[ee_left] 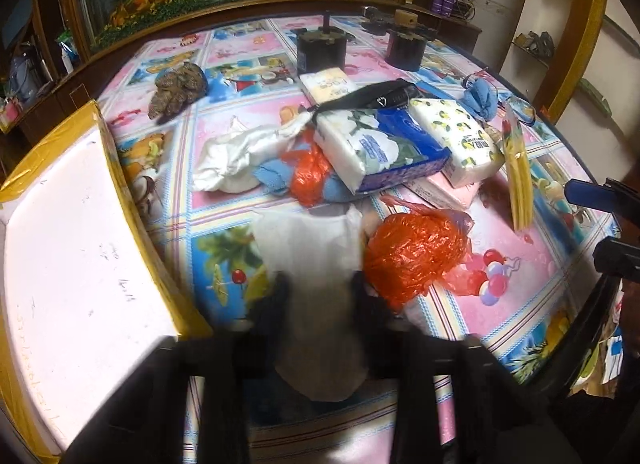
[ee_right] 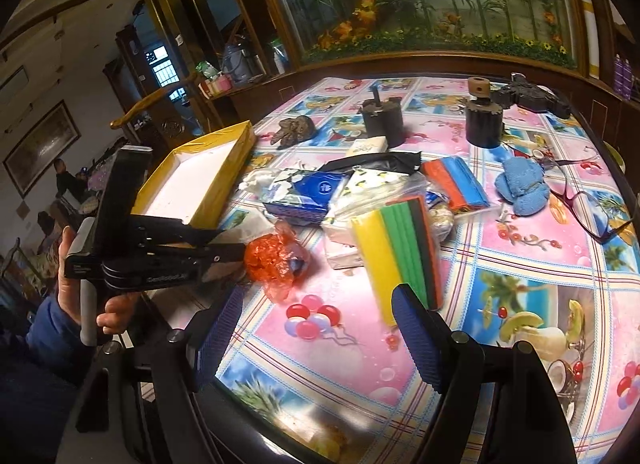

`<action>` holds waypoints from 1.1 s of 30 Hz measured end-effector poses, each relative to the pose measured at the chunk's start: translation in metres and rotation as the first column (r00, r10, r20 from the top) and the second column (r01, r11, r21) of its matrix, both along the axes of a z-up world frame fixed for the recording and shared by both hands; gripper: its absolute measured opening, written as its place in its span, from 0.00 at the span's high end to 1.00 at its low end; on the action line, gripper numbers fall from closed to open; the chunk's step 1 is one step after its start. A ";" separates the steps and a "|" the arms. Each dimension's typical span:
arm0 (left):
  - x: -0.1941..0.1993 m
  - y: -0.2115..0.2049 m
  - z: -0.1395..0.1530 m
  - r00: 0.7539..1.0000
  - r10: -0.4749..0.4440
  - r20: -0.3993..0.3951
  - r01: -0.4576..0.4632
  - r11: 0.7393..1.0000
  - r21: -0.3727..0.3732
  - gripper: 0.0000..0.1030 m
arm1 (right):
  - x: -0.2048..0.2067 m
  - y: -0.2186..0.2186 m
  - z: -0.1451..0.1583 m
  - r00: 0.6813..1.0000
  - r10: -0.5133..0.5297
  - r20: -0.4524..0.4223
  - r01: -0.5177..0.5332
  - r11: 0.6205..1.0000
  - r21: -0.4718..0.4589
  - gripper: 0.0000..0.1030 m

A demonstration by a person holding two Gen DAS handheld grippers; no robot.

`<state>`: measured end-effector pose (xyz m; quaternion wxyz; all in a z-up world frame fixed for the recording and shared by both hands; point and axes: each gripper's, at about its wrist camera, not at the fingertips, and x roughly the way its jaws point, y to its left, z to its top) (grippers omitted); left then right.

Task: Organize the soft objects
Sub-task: 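Grasp the white cloth bag with the left tool while the right tool grasps the orange plastic bag, then carry both bags into the yellow box and open both tools to release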

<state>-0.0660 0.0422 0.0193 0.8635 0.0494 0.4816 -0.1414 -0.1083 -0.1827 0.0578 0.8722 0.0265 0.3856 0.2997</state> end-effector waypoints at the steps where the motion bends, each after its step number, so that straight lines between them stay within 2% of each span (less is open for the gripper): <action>1: 0.000 0.001 0.000 1.000 0.007 0.004 -0.007 1.000 -0.001 0.82 | -0.001 0.003 0.001 1.000 0.009 0.005 -0.009 1.000 -0.006 0.21; 4: -0.005 0.004 0.006 0.999 0.023 0.034 -0.023 1.000 0.001 0.85 | 0.000 0.018 0.005 0.999 0.048 0.019 -0.048 0.998 -0.034 0.21; 9: -0.016 0.019 0.028 0.995 0.044 0.092 -0.040 0.998 -0.044 0.85 | 0.008 0.053 0.001 0.992 0.128 0.015 -0.126 0.988 -0.087 0.21; 11: -0.019 0.027 0.034 0.992 0.061 0.107 -0.055 0.997 -0.058 0.85 | 0.015 0.069 -0.003 0.987 0.162 0.014 -0.159 0.980 -0.121 0.24; 16: -0.024 0.046 0.043 0.986 0.108 0.130 -0.098 0.992 -0.079 0.85 | 0.046 0.092 -0.019 0.984 0.176 -0.006 -0.173 0.966 -0.191 0.28; 18: -0.027 0.053 0.045 0.982 0.125 0.138 -0.114 0.989 -0.091 0.85 | 0.059 0.095 -0.028 0.982 0.183 -0.043 -0.188 0.962 -0.200 0.29; 21: -0.029 0.064 0.047 0.979 0.145 0.141 -0.131 0.986 -0.103 0.85 | 0.067 0.101 -0.042 0.976 0.201 -0.080 -0.214 0.952 -0.218 0.38; 22: -0.029 0.067 0.047 0.979 0.150 0.140 -0.135 0.985 -0.110 0.85 | 0.067 0.103 -0.045 0.975 0.201 -0.092 -0.217 0.950 -0.224 0.48; 23: -0.030 0.070 0.047 0.978 0.154 0.140 -0.138 0.984 -0.113 0.85 | 0.066 0.104 -0.047 0.974 0.202 -0.101 -0.220 0.949 -0.225 0.53; 27: -0.030 0.077 0.047 0.976 0.164 0.143 -0.146 0.981 -0.128 0.85 | 0.055 0.103 -0.040 0.979 0.187 -0.078 -0.200 0.952 -0.231 0.58; 33: -0.031 0.082 0.050 0.972 0.178 0.155 -0.157 0.977 -0.141 0.85 | 0.039 0.103 -0.016 0.982 0.187 -0.024 -0.188 0.961 -0.204 0.59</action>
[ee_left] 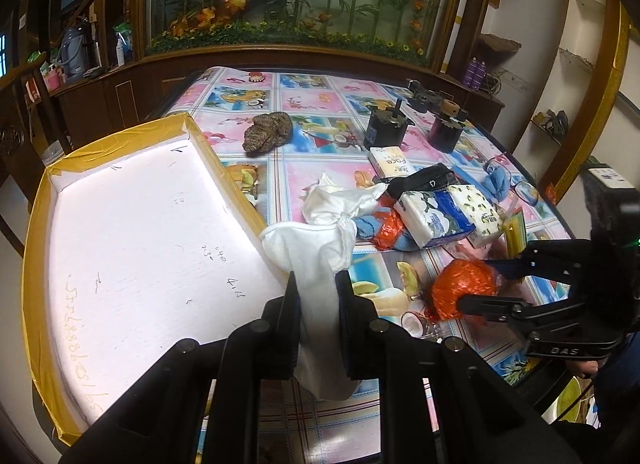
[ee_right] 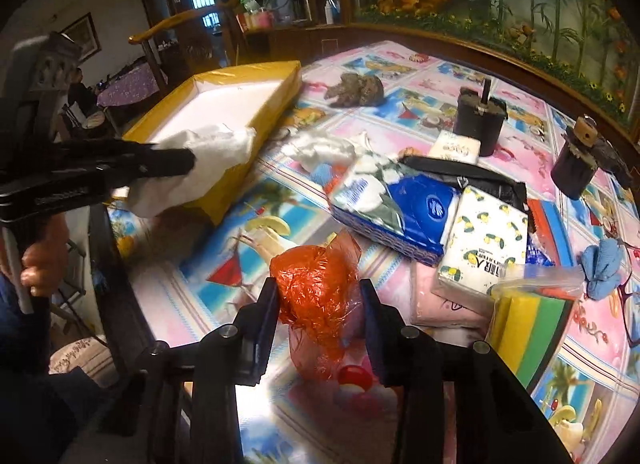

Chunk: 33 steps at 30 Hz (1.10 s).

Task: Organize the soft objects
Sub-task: 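Carry both bags into the yellow box and open both tools to release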

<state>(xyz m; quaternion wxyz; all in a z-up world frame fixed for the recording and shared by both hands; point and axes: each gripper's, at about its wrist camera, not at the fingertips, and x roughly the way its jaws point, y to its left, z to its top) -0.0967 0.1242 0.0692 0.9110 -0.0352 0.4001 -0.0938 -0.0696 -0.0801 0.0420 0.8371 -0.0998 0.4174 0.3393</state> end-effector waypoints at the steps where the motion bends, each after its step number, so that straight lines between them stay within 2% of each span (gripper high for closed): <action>1: -0.001 0.002 0.001 1.000 0.005 0.002 -0.004 1.000 -0.003 0.85 | -0.002 0.001 0.004 1.000 -0.001 0.007 0.001 1.000 0.007 0.59; 5: -0.003 0.010 0.006 0.999 0.032 0.020 -0.032 0.999 0.001 0.85 | -0.002 0.007 0.020 1.000 -0.005 0.013 0.004 0.999 0.053 0.59; 12: -0.006 0.046 0.022 0.992 0.113 0.060 -0.113 0.994 0.007 0.85 | 0.018 0.035 0.039 0.999 -0.004 -0.049 0.011 0.989 0.145 0.59; 18: 0.008 0.087 0.035 0.977 0.199 0.072 -0.201 0.980 0.017 0.85 | 0.044 0.087 0.063 0.999 0.015 -0.049 -0.006 0.984 0.176 0.59; 23: 0.037 0.114 0.037 0.969 0.245 0.043 -0.246 0.969 0.033 0.85 | 0.082 0.140 0.076 0.997 0.023 -0.071 -0.009 0.980 0.197 0.59; 28: 0.074 0.146 0.031 0.955 0.297 -0.012 -0.297 0.955 0.006 0.85 | 0.138 0.191 0.065 0.990 -0.028 -0.140 0.055 0.979 0.194 0.59; 33: 0.113 0.173 0.011 0.924 0.369 -0.096 -0.373 0.927 -0.026 0.85 | 0.191 0.230 0.037 0.968 -0.093 -0.235 0.139 0.972 0.188 0.59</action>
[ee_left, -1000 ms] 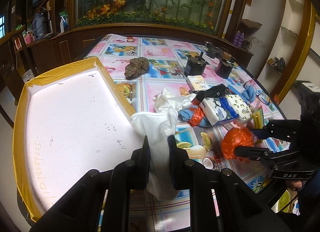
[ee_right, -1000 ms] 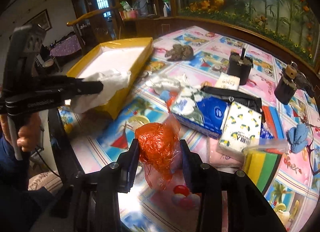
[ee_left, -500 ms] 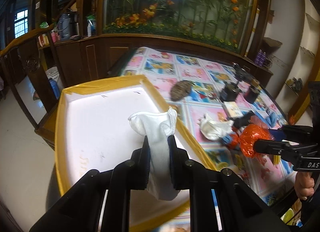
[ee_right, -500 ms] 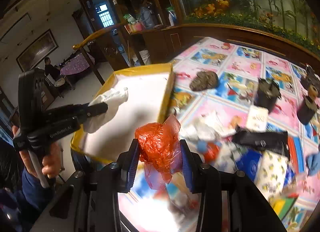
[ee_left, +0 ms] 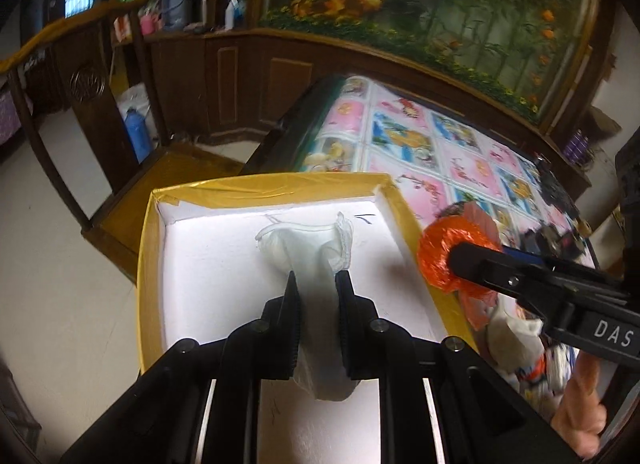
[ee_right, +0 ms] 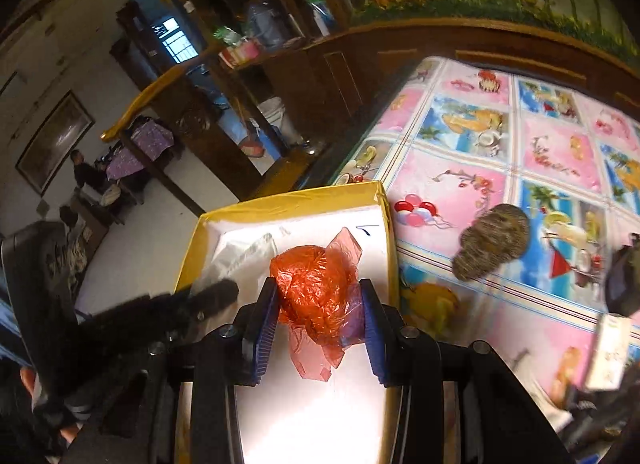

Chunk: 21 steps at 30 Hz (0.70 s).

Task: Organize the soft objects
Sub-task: 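Carry both bags into the yellow box and open both tools to release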

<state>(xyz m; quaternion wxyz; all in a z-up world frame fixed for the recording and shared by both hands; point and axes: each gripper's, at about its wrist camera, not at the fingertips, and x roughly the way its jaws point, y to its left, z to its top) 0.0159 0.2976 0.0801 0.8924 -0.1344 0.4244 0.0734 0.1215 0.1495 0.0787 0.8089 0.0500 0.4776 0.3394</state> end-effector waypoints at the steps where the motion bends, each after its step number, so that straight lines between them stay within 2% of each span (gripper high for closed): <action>1: 0.005 0.003 -0.005 1.000 0.011 -0.009 -0.011 1.000 -0.012 0.85 | 0.008 0.008 -0.006 1.000 -0.016 -0.009 0.015 1.000 -0.011 0.59; 5: 0.020 0.014 -0.022 0.998 0.044 -0.034 -0.045 0.998 -0.035 0.85 | 0.032 0.029 -0.025 0.999 -0.028 -0.033 0.027 0.999 -0.031 0.58; 9: 0.027 0.021 -0.033 0.997 0.049 -0.053 -0.052 0.996 -0.066 0.85 | 0.043 0.046 -0.036 0.999 -0.032 -0.015 0.031 0.997 -0.064 0.58; 16: 0.032 0.024 -0.035 0.997 0.046 -0.057 -0.049 0.997 -0.064 0.81 | 0.051 0.060 -0.047 1.000 -0.012 -0.011 0.011 0.995 -0.094 0.52; 18: 0.031 0.024 -0.034 0.998 0.044 -0.053 -0.047 0.997 -0.062 0.80 | 0.051 0.060 -0.043 1.000 0.000 0.006 0.001 0.996 -0.090 0.44; 20: 0.031 0.024 -0.033 0.998 0.042 -0.051 -0.045 0.997 -0.066 0.80 | 0.050 0.059 -0.036 0.999 0.005 0.035 -0.002 0.996 -0.090 0.27; 21: 0.031 0.024 -0.033 0.998 0.040 -0.050 -0.044 0.997 -0.068 0.80 | 0.049 0.058 -0.032 0.999 0.003 0.052 0.002 0.996 -0.093 0.25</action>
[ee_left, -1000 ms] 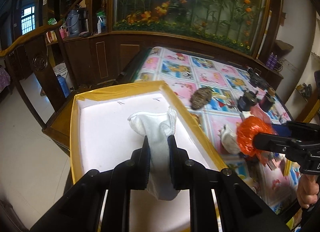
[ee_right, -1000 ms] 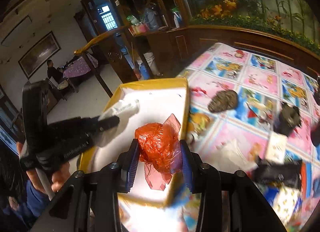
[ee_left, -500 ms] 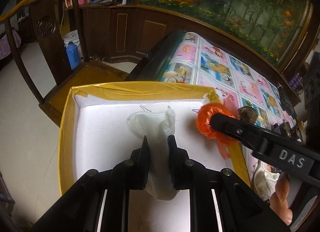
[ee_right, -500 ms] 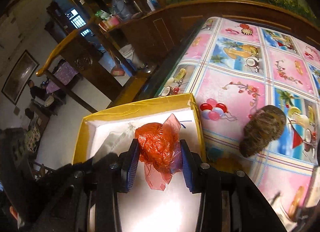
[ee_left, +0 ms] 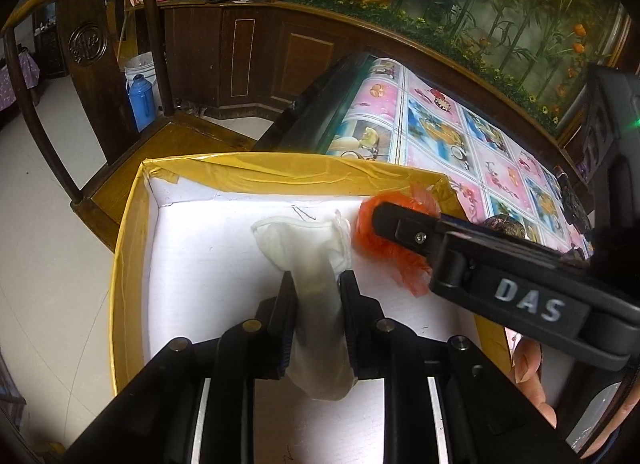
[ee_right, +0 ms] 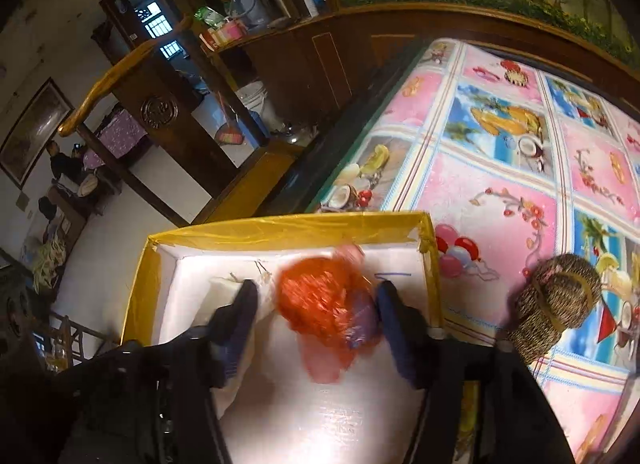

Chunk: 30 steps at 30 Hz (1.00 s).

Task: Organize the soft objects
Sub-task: 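Carry both bags into the yellow box and open both tools to release, then withdraw both open tools from the box back over the table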

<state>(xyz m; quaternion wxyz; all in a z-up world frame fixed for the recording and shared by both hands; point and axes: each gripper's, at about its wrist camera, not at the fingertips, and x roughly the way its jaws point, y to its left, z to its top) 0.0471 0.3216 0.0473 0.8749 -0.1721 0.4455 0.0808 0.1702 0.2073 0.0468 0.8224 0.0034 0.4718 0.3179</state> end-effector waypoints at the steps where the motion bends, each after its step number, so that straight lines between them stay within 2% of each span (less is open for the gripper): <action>1: 0.000 0.000 0.000 1.000 -0.002 0.000 0.002 1.000 0.000 0.80 | -0.001 0.001 0.004 1.000 0.005 0.013 -0.005 1.000 -0.007 0.24; 6: 0.000 0.000 0.002 1.000 -0.004 0.006 0.004 1.000 -0.003 0.79 | -0.010 -0.001 0.023 0.997 0.036 0.071 -0.034 0.999 -0.030 0.24; 10: -0.003 0.000 0.006 1.000 -0.016 0.024 0.016 1.000 -0.013 0.76 | -0.018 -0.012 0.045 0.992 0.055 0.112 -0.057 0.998 0.008 0.23; 18: -0.006 -0.007 0.020 0.999 -0.033 0.038 0.033 0.999 -0.001 0.74 | -0.052 -0.055 0.077 0.964 -0.056 0.260 0.051 0.998 0.028 0.23; 21: -0.018 -0.015 0.032 0.997 -0.042 0.065 0.040 0.999 0.033 0.74 | -0.064 -0.086 0.082 0.966 -0.084 0.243 0.072 0.996 0.057 0.23; 24: -0.034 -0.027 0.044 0.993 -0.056 0.103 0.051 0.997 0.049 0.72 | -0.083 -0.124 0.085 0.988 0.024 0.155 -0.044 0.991 0.126 0.23; 27: -0.048 -0.046 0.052 0.988 -0.074 0.136 0.068 0.996 0.050 0.67 | -0.120 -0.169 0.091 0.982 0.030 0.186 -0.059 0.987 0.150 0.23; 30: -0.064 -0.074 0.055 0.979 -0.127 0.157 0.122 0.992 0.041 0.67 | -0.160 -0.217 0.091 0.974 0.006 0.226 -0.044 0.986 0.163 0.23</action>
